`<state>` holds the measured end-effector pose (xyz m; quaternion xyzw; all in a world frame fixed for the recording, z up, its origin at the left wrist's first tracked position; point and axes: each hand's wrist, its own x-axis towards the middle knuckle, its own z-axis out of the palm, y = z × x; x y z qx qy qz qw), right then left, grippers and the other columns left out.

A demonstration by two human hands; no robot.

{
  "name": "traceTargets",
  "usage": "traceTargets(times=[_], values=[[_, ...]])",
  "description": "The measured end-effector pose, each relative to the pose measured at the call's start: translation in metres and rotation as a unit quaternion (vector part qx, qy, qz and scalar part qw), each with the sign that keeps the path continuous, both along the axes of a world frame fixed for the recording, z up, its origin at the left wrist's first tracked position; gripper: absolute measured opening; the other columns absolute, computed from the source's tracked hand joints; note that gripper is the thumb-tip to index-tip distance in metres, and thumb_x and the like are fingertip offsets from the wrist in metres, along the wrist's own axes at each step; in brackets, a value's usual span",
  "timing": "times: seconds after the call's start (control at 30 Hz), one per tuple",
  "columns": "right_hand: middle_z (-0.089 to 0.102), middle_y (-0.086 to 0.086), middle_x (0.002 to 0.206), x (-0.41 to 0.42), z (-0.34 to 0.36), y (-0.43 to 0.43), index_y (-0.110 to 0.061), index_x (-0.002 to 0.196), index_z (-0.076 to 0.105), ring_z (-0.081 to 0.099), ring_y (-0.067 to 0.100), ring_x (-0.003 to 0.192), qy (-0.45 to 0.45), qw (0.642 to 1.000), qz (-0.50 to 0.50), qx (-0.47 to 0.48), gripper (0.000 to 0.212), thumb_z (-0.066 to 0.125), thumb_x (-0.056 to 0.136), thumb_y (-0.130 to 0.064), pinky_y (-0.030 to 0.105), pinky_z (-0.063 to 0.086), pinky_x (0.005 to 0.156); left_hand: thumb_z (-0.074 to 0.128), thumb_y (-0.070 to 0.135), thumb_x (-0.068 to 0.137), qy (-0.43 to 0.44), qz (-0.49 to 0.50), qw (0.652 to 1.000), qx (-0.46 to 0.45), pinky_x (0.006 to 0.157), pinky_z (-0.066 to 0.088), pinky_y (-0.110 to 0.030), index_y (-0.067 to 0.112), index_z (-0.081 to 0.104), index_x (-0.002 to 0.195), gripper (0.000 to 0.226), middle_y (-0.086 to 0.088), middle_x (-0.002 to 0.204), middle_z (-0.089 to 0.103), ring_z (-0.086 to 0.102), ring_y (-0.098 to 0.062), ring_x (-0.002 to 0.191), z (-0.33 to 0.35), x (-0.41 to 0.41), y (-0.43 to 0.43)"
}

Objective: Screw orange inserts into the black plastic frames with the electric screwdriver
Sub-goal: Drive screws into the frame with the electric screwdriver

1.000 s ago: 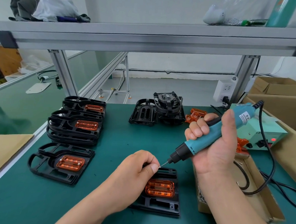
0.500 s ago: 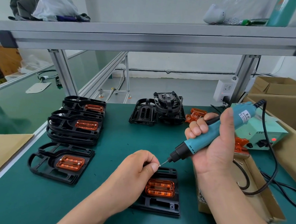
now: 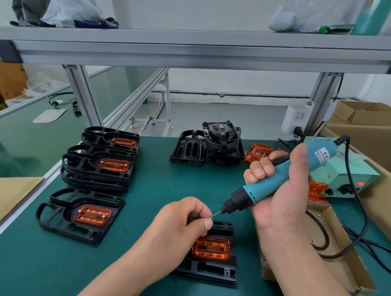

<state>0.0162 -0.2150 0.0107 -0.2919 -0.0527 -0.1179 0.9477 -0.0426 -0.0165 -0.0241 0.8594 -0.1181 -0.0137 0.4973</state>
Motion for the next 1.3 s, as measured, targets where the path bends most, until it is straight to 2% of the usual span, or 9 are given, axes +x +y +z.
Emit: traceTargets(times=[0.1,0.2,0.3,0.37,0.5,0.67,0.87,1.13,1.3], values=[[0.047,-0.004,0.065,0.000,0.000,0.001,-0.019,0.082,0.061,0.046,0.012,0.058,-0.012,1.000,0.008,-0.014,0.042,0.064,0.097,-0.058,0.024,0.044,0.056,0.063,0.037,0.098,-0.004,0.006,1.000,0.007,0.070,0.049,-0.025,0.040,0.065,0.098,0.004,0.014,0.086,0.075,0.060,-0.001,0.072,-0.002,0.000,-0.001],[0.048,-0.003,0.065,-0.001,0.002,0.001,-0.019,0.083,0.061,0.047,0.012,0.058,-0.025,0.999,0.013,-0.030,0.042,0.067,0.092,-0.060,0.025,0.045,0.057,0.060,0.041,0.095,0.010,0.006,1.000,-0.009,0.084,0.059,-0.046,0.040,0.066,0.101,0.009,0.012,0.086,0.076,0.069,-0.012,0.083,0.000,-0.002,-0.001],[0.047,-0.003,0.065,-0.002,0.005,0.003,-0.019,0.085,0.061,0.047,0.012,0.058,-0.031,0.998,0.018,-0.043,0.045,0.066,0.090,-0.063,0.025,0.045,0.057,0.060,0.044,0.093,0.015,0.009,1.000,-0.005,0.089,0.058,-0.055,0.038,0.068,0.104,0.014,0.012,0.087,0.077,0.071,-0.020,0.086,0.002,-0.003,-0.001],[0.047,-0.003,0.066,-0.004,0.005,0.002,-0.019,0.087,0.060,0.047,0.013,0.059,-0.038,0.998,0.021,-0.050,0.047,0.063,0.090,-0.066,0.026,0.046,0.058,0.061,0.043,0.093,0.016,0.016,1.000,-0.004,0.087,0.059,-0.052,0.039,0.068,0.103,0.013,0.012,0.087,0.077,0.071,-0.018,0.085,0.002,-0.002,0.000],[0.048,-0.002,0.069,-0.009,0.001,-0.001,-0.019,0.088,0.060,0.048,0.014,0.063,-0.046,0.997,0.018,-0.061,0.051,0.064,0.086,-0.070,0.026,0.047,0.061,0.061,0.039,0.100,-0.016,0.033,0.998,0.047,0.068,0.052,-0.030,0.045,0.065,0.101,0.008,0.021,0.089,0.074,0.063,-0.003,0.075,0.001,-0.005,-0.003],[0.047,-0.002,0.071,-0.012,-0.009,-0.005,-0.020,0.091,0.059,0.048,0.014,0.065,-0.038,0.998,0.009,-0.040,0.056,0.069,0.080,-0.074,0.027,0.049,0.065,0.065,0.032,0.098,-0.015,0.045,0.998,0.038,0.077,0.060,-0.034,0.046,0.065,0.100,0.014,0.020,0.090,0.073,0.069,-0.005,0.083,0.000,-0.006,-0.008],[0.048,-0.002,0.072,-0.013,-0.015,-0.011,-0.020,0.092,0.059,0.049,0.015,0.066,-0.030,0.999,-0.002,-0.026,0.054,0.065,0.086,-0.073,0.028,0.049,0.067,0.075,0.026,0.093,-0.053,0.038,0.998,0.016,0.080,0.050,-0.011,0.053,0.066,0.105,0.030,0.024,0.102,0.072,0.068,0.000,0.097,-0.004,-0.005,-0.009],[0.046,-0.002,0.075,-0.014,-0.014,-0.014,-0.020,0.092,0.061,0.047,0.016,0.069,-0.018,1.000,-0.011,-0.013,0.053,0.073,0.084,-0.071,0.029,0.048,0.071,0.074,0.036,0.087,-0.036,0.038,0.998,-0.028,0.080,0.055,-0.020,0.050,0.067,0.106,0.025,0.020,0.100,0.075,0.071,-0.003,0.096,-0.004,-0.004,-0.011],[0.046,-0.002,0.074,-0.015,-0.010,-0.014,-0.020,0.093,0.060,0.048,0.016,0.068,-0.043,0.999,-0.003,-0.026,0.052,0.068,0.086,-0.070,0.029,0.049,0.070,0.076,0.027,0.093,0.019,0.008,0.995,-0.101,0.092,0.057,-0.033,0.045,0.070,0.104,0.022,0.008,0.093,0.080,0.076,-0.009,0.094,-0.002,-0.003,-0.010]])
